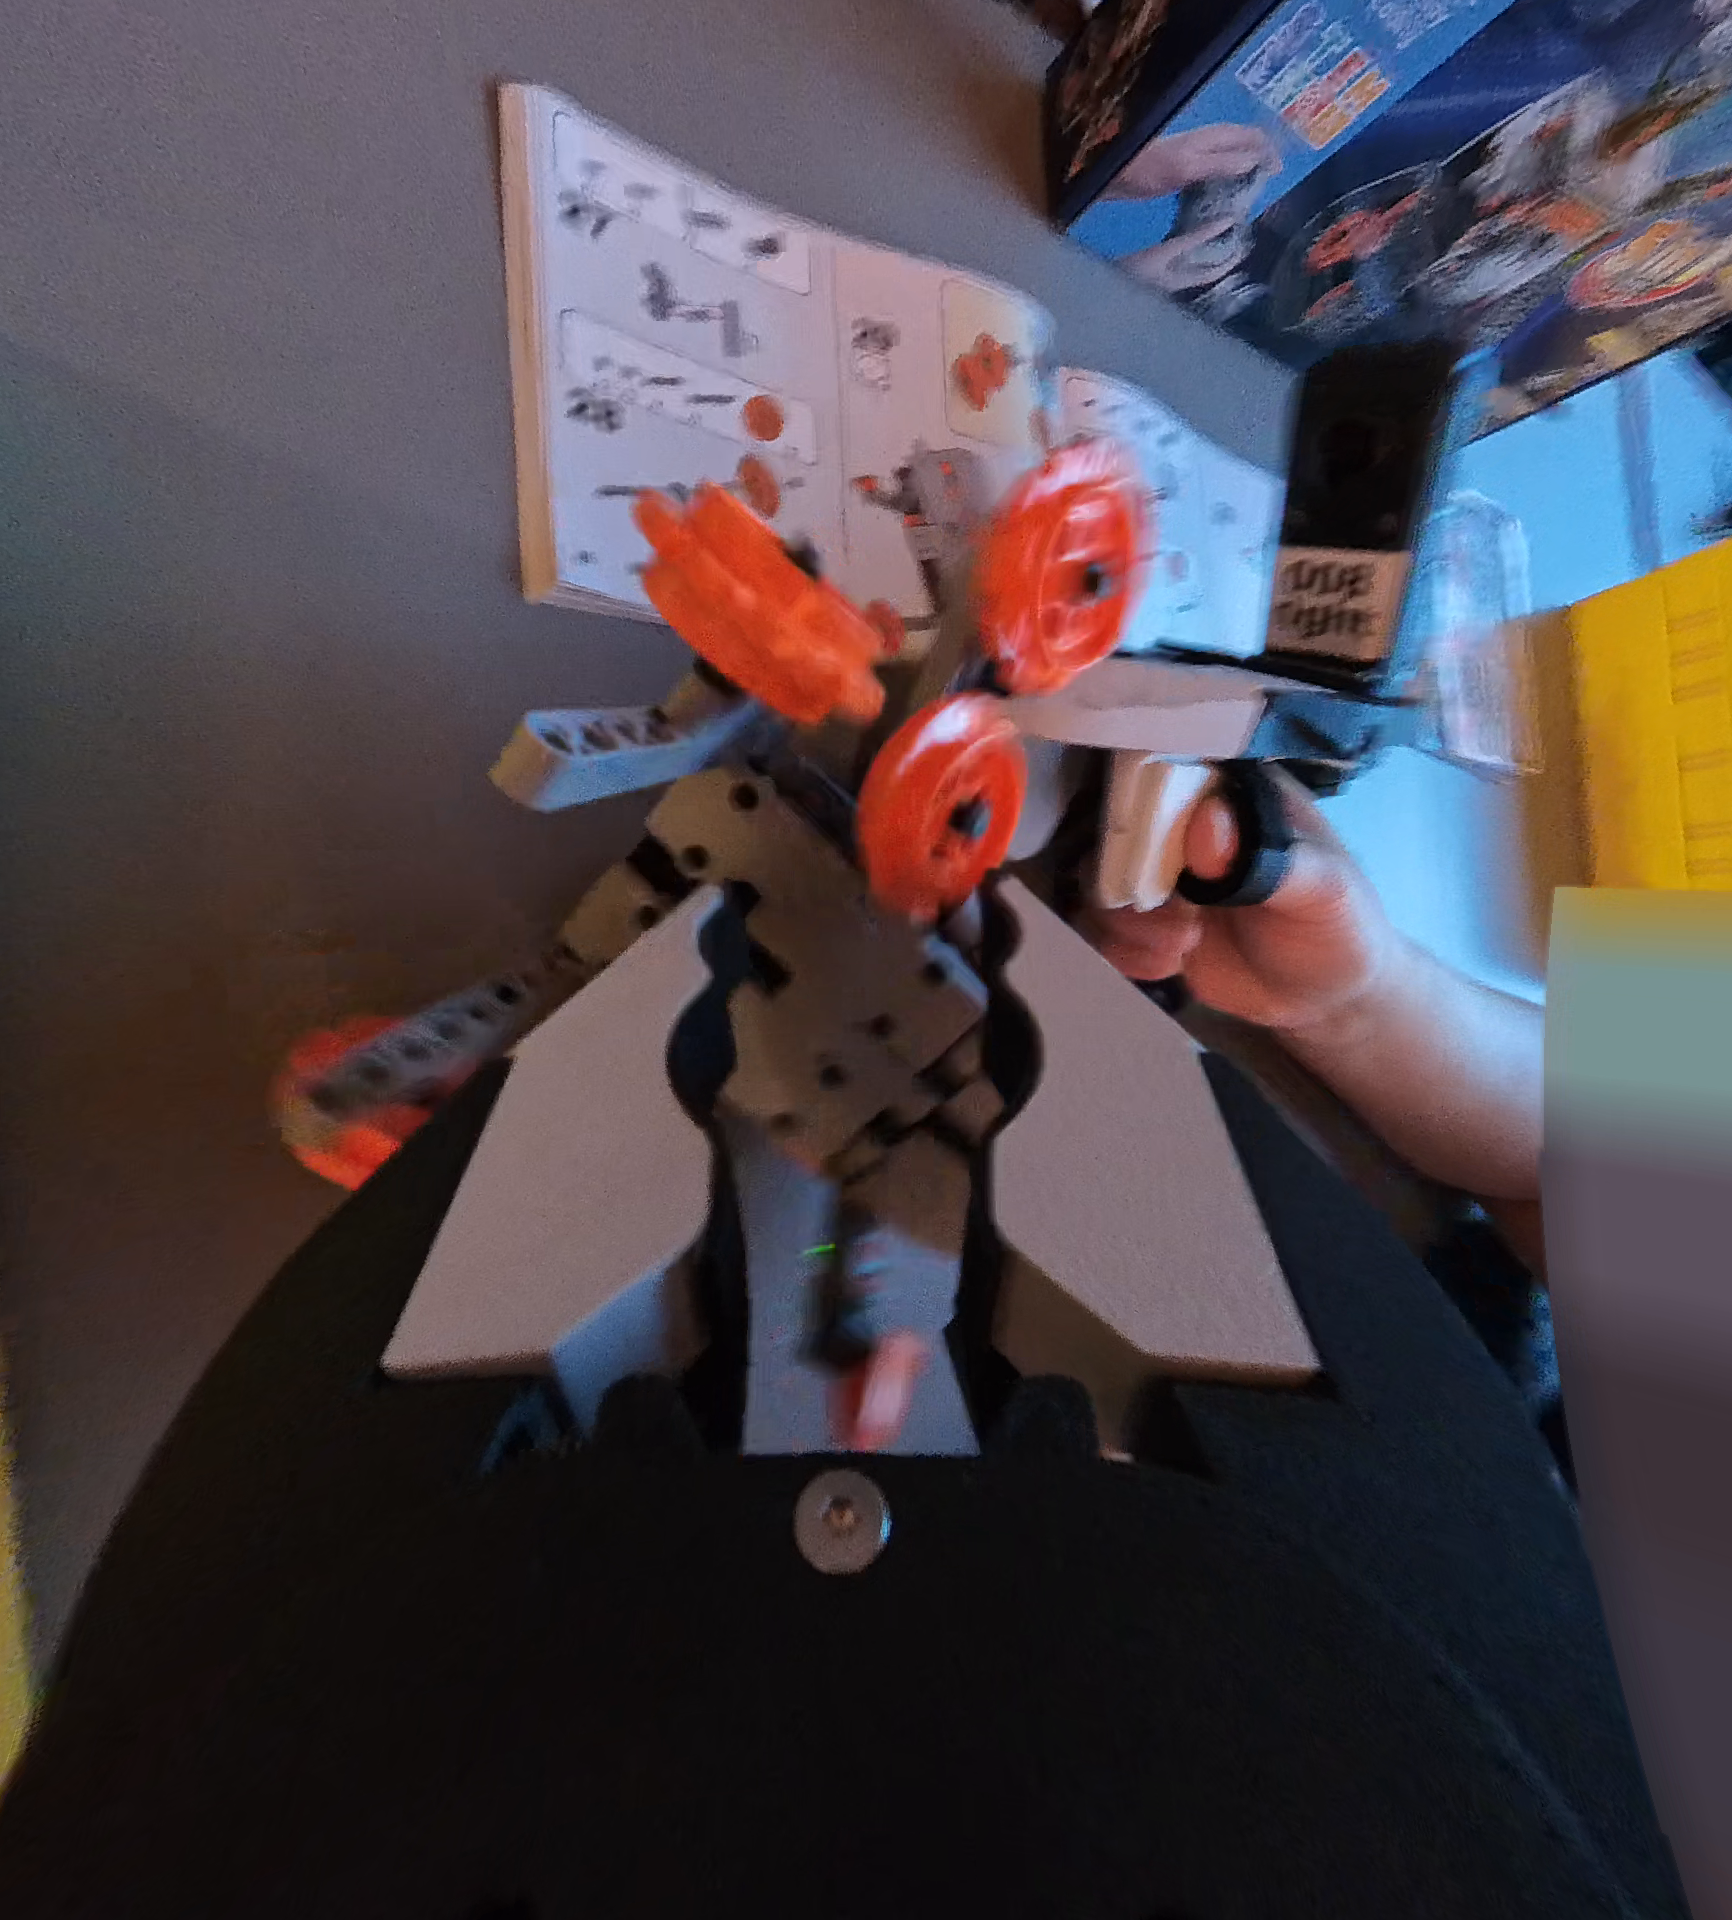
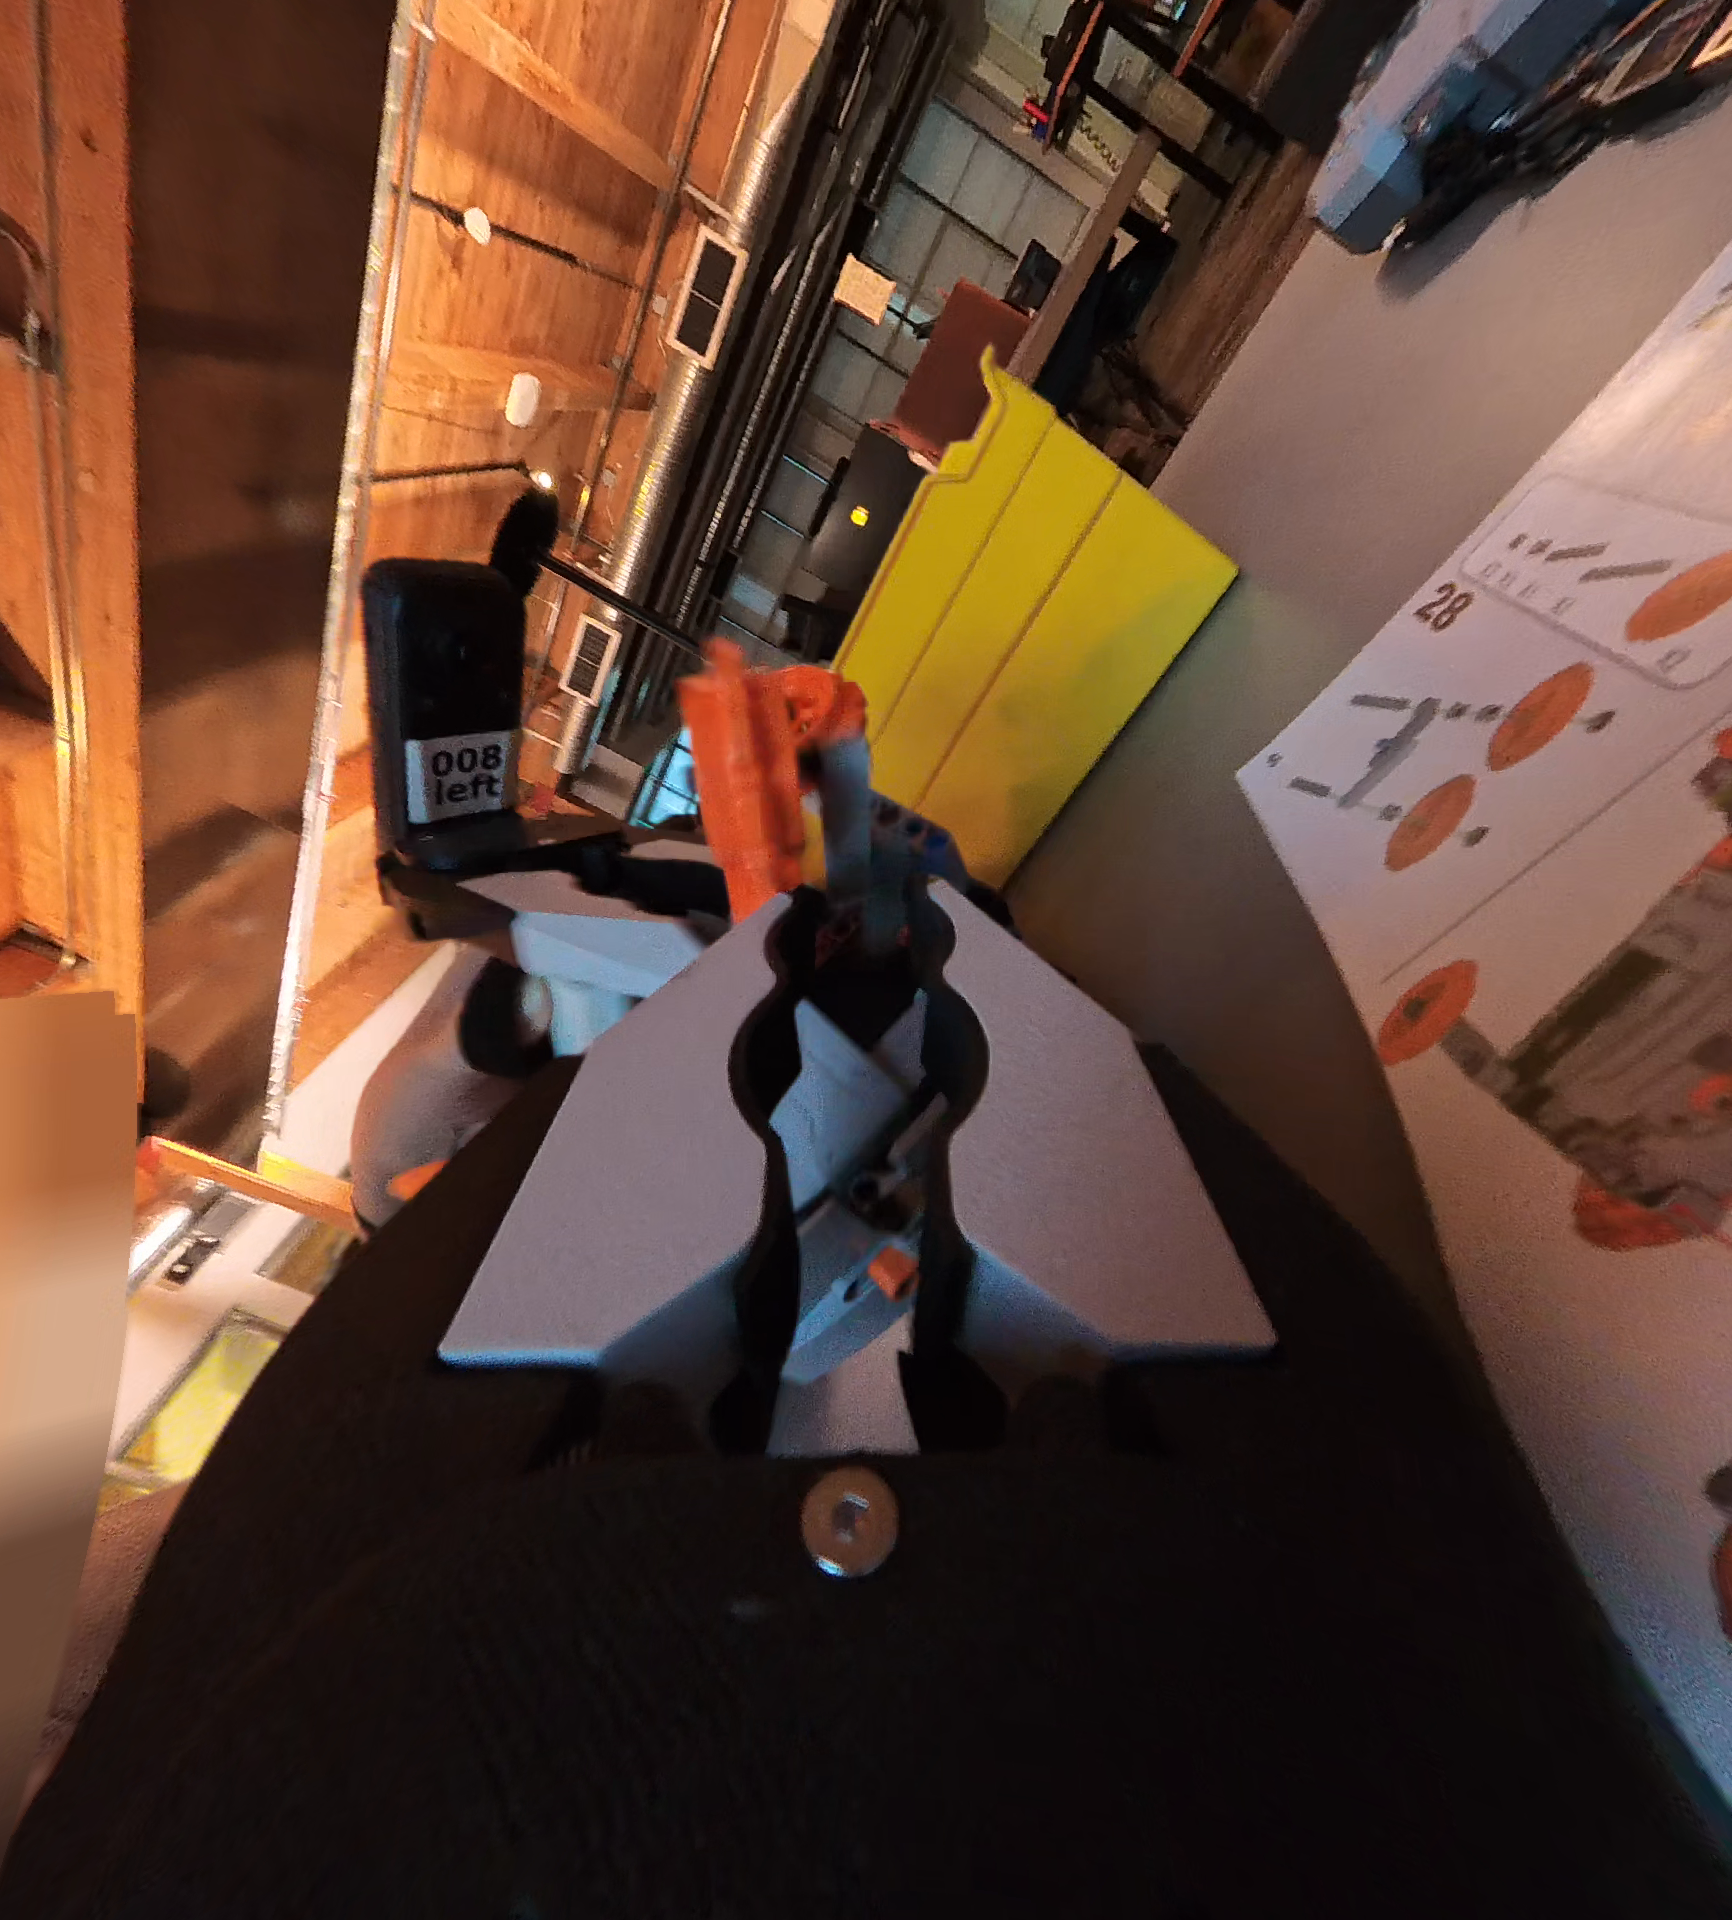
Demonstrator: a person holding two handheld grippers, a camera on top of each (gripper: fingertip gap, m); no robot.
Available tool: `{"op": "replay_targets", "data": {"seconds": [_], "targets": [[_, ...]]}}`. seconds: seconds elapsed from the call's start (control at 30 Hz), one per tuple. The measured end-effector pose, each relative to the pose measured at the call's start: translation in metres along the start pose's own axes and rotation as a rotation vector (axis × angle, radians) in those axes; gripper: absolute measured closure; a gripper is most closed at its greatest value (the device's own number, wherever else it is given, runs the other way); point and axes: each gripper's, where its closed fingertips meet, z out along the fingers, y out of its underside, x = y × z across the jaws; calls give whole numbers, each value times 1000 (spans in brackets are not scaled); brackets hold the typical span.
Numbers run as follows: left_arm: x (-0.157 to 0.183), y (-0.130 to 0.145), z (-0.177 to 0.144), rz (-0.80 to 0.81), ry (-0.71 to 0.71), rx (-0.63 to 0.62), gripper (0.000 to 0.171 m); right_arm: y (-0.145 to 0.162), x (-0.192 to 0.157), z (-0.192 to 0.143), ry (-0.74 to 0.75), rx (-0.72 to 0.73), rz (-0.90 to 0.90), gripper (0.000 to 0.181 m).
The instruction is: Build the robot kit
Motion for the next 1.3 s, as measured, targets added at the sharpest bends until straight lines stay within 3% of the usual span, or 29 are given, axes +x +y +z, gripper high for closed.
{"op": "replay_targets", "data": {"seconds": [0.03, 0.1, 0.2, 0.37, 0.47, 0.57, 0.67, 0.77, 0.9, 1.0, 1.07, 1.1, 1.2, 1.3], "targets": [[-7, -1, 0, 21, -36, 9, 138, -1, 2, -1, 14, -4, -13, 166], [3, 1, 0, 27, 37, 24, 149, -1, -1, -1, -15, -16, -2, 171], [12, 10, 4, 5, 115, 16, 152, 2, -3, 1, -43, -28, 35, 180], [11, 15, -4, 13, 119, 78, 150, 8, -9, -12, -46, -87, 75, 179], [14, 16, -21, 69, 87, 177, 147, 16, -11, -33, 42, -193, -156, 179], [21, 15, -32, 104, 72, 258, 122, 22, -5, -44, 159, -253, -440, 161], [35, 24, -20, 133, 104, 171, 92, 34, 1, -39, 182, -307, -387, 156], [41, 25, -12, 209, 73, 130, 85, 48, -2, -39, 189, -315, -247, 166], [30, 46, -8, 340, -35, -17, 73, 86, -22, -36, 171, -375, -183, 168], [19, 60, -20, 438, -104, -76, 73, 121, -47, -25, 110, -488, -224, 167], [14, 67, -29, 502, -142, -89, 73, 128, -52, -27, 120, -568, -341, 170], [12, 70, -32, 533, -164, -89, 73, 120, -48, -32, 157, -589, -447, 170], [1, 83, -35, 606, -268, -137, 70, 51, -29, -44, 309, -534, -856, 161], [4, 96, -31, 660, -288, -176, 74, 5, -12, -42, 348, -600, -992, 143]]}}
